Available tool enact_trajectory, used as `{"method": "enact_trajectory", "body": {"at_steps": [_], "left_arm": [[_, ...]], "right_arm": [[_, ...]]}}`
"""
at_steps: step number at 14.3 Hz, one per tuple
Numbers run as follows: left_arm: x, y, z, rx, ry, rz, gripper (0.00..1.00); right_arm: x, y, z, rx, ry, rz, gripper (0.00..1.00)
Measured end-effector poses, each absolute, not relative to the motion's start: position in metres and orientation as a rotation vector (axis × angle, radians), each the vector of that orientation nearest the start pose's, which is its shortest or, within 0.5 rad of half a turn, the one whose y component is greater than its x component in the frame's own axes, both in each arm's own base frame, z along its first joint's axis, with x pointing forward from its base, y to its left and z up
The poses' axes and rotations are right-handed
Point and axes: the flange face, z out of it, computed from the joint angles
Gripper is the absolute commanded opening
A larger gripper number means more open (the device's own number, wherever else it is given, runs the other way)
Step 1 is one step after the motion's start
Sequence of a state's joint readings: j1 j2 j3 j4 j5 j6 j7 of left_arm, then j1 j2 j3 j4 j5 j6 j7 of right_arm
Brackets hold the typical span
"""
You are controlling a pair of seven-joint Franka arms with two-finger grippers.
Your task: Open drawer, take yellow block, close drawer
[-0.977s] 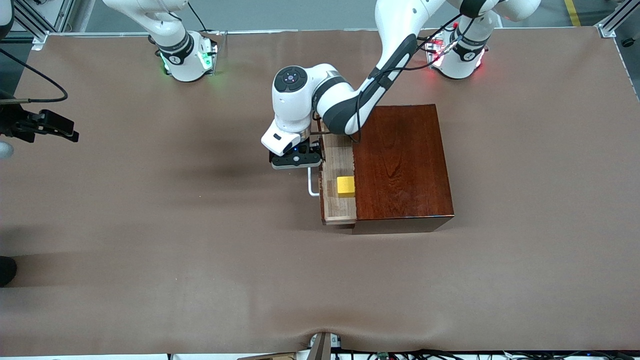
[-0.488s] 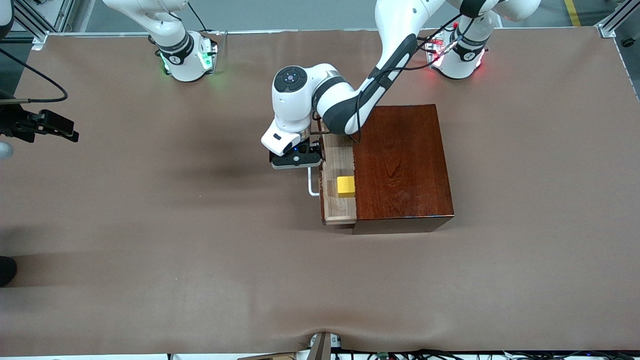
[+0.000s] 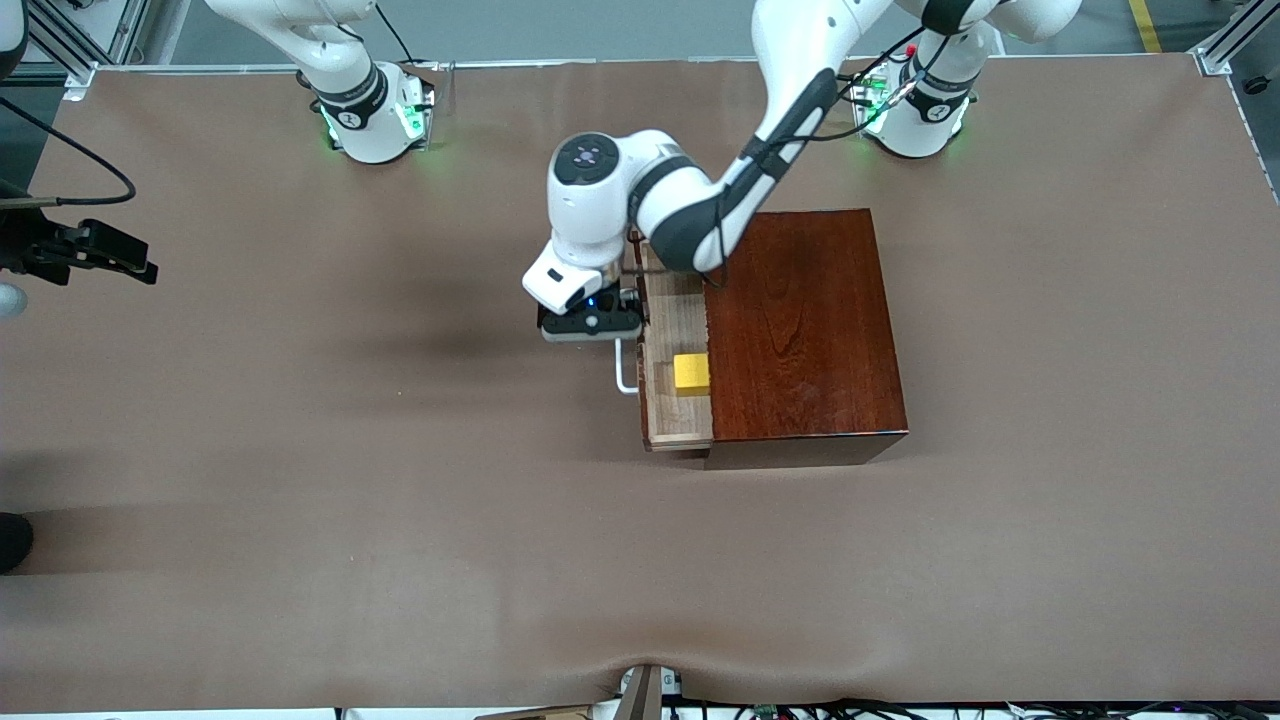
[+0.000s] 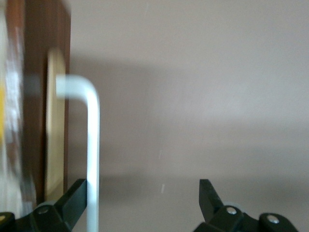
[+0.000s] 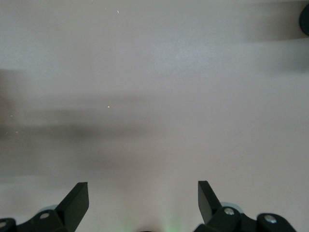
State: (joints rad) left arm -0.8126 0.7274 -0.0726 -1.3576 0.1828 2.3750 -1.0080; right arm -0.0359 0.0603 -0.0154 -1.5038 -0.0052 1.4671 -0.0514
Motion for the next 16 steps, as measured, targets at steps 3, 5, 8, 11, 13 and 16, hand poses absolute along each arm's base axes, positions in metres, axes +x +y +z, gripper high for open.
{"method": "enact_trajectory", "body": {"at_steps": [3,5,8,11,13,16], "left_arm": [[0.531,-0.559,0.337,-3.353,-0.034,-0.578,1.00],[0.531,-0.560,0.338,-3.356,-0.033,-0.582,1.00],[0.527,-0.563,0.338,-3.357,-0.021,-0.576,1.00],[0.528,-0.563,0.340,-3.352,-0.024,-0.569,1.00],[0.528,-0.563,0.346,-3.354,-0.039,-0.557,1.00],[0.541,-0.549,0.379,-3.377,-0.137,-0.539,1.00]], "right_arm": [[0.561,-0.029,0.614,-3.139,0.000,0.153,1.00],[0.561,-0.029,0.614,-3.139,0.001,0.153,1.00],[0.561,-0.030,0.613,-3.139,0.002,0.153,1.00],[0.561,-0.030,0.613,-3.139,0.001,0.153,1.00],[0.561,-0.030,0.613,-3.139,0.001,0.153,1.00],[0.561,-0.030,0.613,-3.139,0.002,0.153,1.00]]}}
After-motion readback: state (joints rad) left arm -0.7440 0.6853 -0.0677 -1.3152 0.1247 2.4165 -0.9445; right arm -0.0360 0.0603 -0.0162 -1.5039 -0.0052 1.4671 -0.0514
